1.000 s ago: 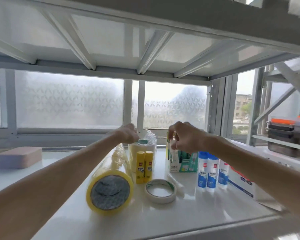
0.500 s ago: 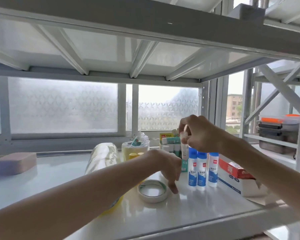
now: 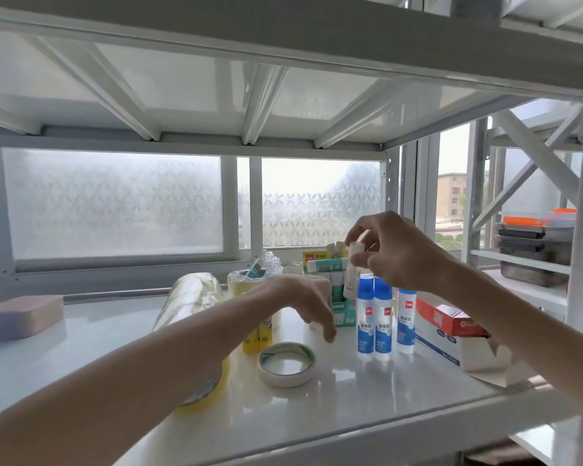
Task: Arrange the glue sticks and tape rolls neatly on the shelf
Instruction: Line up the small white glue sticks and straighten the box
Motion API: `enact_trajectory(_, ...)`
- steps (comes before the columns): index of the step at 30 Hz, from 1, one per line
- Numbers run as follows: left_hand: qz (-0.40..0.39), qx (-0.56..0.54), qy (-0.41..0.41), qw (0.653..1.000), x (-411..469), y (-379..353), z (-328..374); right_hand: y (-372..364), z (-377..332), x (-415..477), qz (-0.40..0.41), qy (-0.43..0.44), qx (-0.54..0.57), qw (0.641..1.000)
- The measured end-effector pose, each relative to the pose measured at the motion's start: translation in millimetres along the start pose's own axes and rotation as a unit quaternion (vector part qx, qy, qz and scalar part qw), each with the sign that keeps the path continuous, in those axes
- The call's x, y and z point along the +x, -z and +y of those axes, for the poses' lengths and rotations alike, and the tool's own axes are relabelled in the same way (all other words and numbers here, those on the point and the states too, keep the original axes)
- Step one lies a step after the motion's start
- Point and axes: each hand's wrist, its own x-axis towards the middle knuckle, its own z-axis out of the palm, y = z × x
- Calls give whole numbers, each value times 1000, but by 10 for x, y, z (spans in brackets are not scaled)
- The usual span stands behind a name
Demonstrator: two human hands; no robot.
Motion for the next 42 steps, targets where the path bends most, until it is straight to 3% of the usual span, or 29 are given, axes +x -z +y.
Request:
enact_trajectory(4, 84, -12, -45, 995, -378, 130, 64, 61, 31, -78, 20, -9, 35, 999)
enact_trajectory(8, 161, -184, -87, 966, -869, 101, 87, 25, 31, -234, 11, -26, 73, 997)
enact_trajectory(9, 158, -269, -88, 946, -980, 57, 86, -17, 27, -280, 5, -31, 83, 996)
enact_trajectory(11, 120, -462, -86, 874, -1163, -63, 102, -131, 21, -372, -10, -41, 103, 994)
enact_trajectory(13, 85, -572, -25, 815, -1289, -180, 91, -272, 10, -461, -32, -57, 123, 990)
enact_trajectory(15, 83, -579, 31, 810, -1376, -288, 67, -396, -6, -523, -58, -72, 149, 985)
enact_trajectory(16, 112, -553, 48, 824, -1390, -355, 44, -438, -18, -551, -70, -75, 162, 981)
enact_trajectory(20, 307, -338, 62, 887, -1364, -694, -53, -735, -94, -738, -59, -53, 167, 983)
enact_trajectory(22, 452, -274, 89, 844, -1362, -897, 26, -1057, -182, -891, 61, -55, 136, 987)
enact_trajectory(24, 561, -326, 121, 752, -1400, -1082, 201, -1376, -255, -1000, 172, -79, 146, 971)
enact_trajectory(25, 586, -344, 118, 724, -1404, -1180, 311, -1475, -266, -1016, 201, -85, 150, 964)
enact_trajectory(26, 577, -335, 112, 736, -1410, -1245, 415, -1521, -258, -1018, 214, -83, 146, 962)
enact_trajectory(28, 517, -289, 113, 798, -1421, -1356, 488, -1516, -208, -1005, 203, -69, 137, 967)
enact_trajectory(31, 378, -235, 152, 883, -1491, -1284, 418, -1435, -142, -1019, 201, -64, 143, 967)
enact_trajectory(33, 341, -148, 159, 915, -1530, -1263, 315, -1403, -109, -991, 197, -82, 162, 964)
enact_trajectory(35, 328, -121, 126, 928, -1581, -1299, 223, -1399, -81, -954, 183, -107, 186, 959)
enact_trajectory(38, 348, -157, 62, 922, -1615, -1301, 110, -1410, -75, -940, 164, -121, 203, 958)
enact_trajectory(42, 315, -167, 68, 932, -1529, -1183, -18, -1320, -94, -889, 186, -104, 201, 956)
